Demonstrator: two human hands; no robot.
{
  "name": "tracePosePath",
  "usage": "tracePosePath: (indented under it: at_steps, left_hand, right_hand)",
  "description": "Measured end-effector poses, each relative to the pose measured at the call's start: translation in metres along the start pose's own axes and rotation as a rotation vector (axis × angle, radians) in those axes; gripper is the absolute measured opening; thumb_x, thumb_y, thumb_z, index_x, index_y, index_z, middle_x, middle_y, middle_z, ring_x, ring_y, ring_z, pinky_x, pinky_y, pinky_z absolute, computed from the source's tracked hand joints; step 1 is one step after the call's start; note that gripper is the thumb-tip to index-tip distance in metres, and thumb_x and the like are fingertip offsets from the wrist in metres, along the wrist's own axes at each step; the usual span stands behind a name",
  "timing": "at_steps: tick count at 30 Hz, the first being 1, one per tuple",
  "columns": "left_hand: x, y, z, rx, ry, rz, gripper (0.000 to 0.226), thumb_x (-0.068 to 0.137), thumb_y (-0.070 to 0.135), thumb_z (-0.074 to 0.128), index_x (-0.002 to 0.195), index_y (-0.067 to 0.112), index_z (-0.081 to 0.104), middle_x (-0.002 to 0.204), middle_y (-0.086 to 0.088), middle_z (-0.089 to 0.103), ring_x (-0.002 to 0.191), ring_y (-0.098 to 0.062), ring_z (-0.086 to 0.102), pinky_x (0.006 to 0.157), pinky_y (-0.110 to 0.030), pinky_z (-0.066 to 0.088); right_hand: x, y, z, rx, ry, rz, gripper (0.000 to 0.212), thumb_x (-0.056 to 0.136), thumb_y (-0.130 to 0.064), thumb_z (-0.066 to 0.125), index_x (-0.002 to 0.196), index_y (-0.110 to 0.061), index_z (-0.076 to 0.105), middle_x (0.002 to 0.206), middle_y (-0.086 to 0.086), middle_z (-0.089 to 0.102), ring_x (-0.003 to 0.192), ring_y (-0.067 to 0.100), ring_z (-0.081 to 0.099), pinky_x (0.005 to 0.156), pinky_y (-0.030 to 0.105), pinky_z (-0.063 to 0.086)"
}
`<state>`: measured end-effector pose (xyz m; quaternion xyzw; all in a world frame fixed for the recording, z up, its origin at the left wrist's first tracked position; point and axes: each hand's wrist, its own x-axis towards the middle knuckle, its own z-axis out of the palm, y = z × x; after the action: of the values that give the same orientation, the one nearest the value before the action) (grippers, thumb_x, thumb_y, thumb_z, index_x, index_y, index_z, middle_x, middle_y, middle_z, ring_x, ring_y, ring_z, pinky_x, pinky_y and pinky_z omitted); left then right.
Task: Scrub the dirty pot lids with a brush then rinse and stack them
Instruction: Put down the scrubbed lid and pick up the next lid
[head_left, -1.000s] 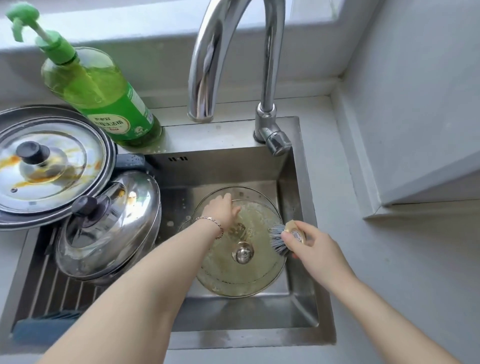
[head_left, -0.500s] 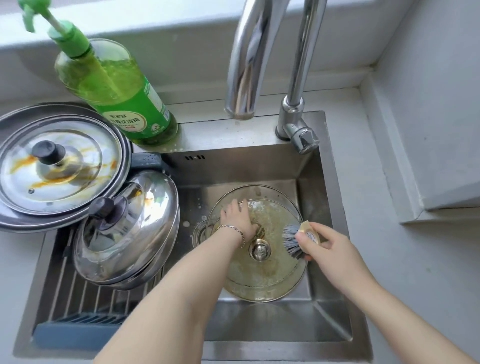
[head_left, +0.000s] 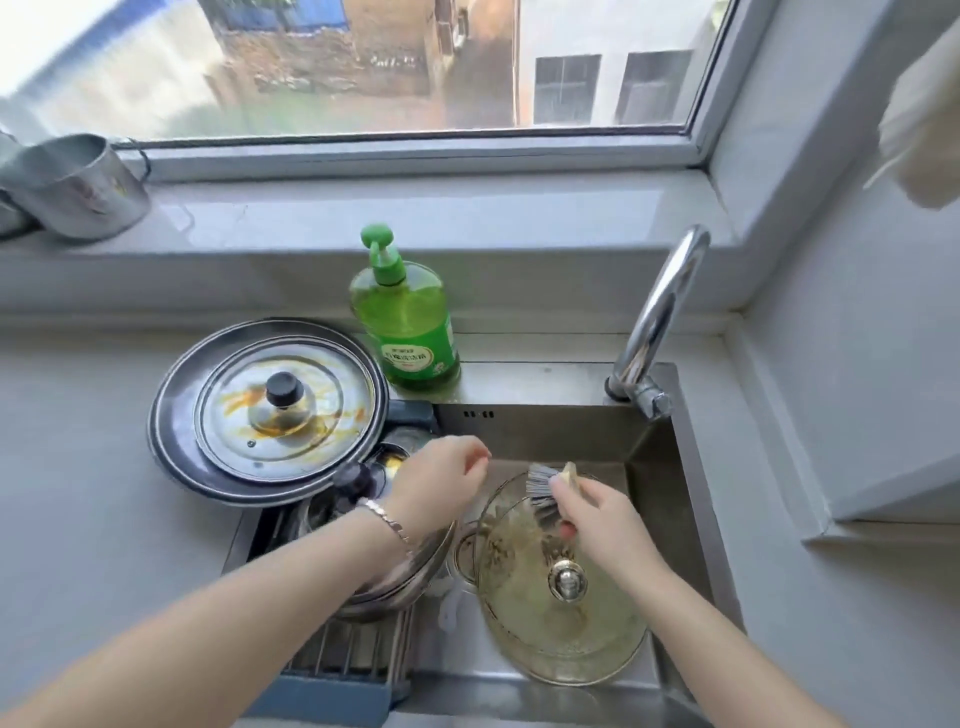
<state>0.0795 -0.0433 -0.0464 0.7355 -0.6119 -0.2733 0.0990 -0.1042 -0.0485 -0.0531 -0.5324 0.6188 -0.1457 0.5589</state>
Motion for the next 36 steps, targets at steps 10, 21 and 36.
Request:
tracePosePath:
  at_steps: [10, 21, 36]
  left_hand:
    - [0.072, -0.043, -0.156, -0.029, 0.340, 0.189, 0.043, 0.098, 0.017, 0.044, 0.141, 0.013, 0.040, 0.154, -0.003, 0.024, 0.144, -0.020, 0.014, 0.116, -0.031, 0.011]
    - [0.155, -0.046, -0.181, -0.191, 0.043, 0.155, 0.025, 0.097, 0.021, 0.038, 0.095, 0.006, 0.058, 0.067, 0.001, 0.048, 0.064, -0.017, 0.043, 0.062, -0.028, 0.034]
    - [0.150, -0.054, -0.174, -0.274, 0.014, 0.132, 0.032, 0.088, 0.016, 0.050, 0.117, 0.027, 0.053, 0.075, 0.005, 0.051, 0.062, -0.015, 0.048, 0.061, -0.025, 0.043]
  right_hand:
    - [0.032, -0.119, 0.073, 0.317, -0.140, 0.251, 0.044, 0.097, -0.048, 0.031, 0.070, -0.015, 0.041, 0.047, -0.002, 0.037, 0.030, 0.006, 0.022, 0.033, 0.014, 0.014]
    - [0.096, -0.196, 0.114, 0.555, -0.235, 0.298, 0.049, 0.095, -0.059, 0.024, 0.075, -0.018, 0.039, 0.043, -0.007, 0.022, 0.033, 0.006, 0.014, 0.034, 0.013, 0.010]
    - [0.111, -0.185, 0.113, 0.568, -0.253, 0.281, 0.054, 0.095, -0.059, 0.024, 0.073, -0.016, 0.046, 0.042, -0.008, 0.021, 0.032, 0.005, 0.014, 0.032, 0.012, 0.011]
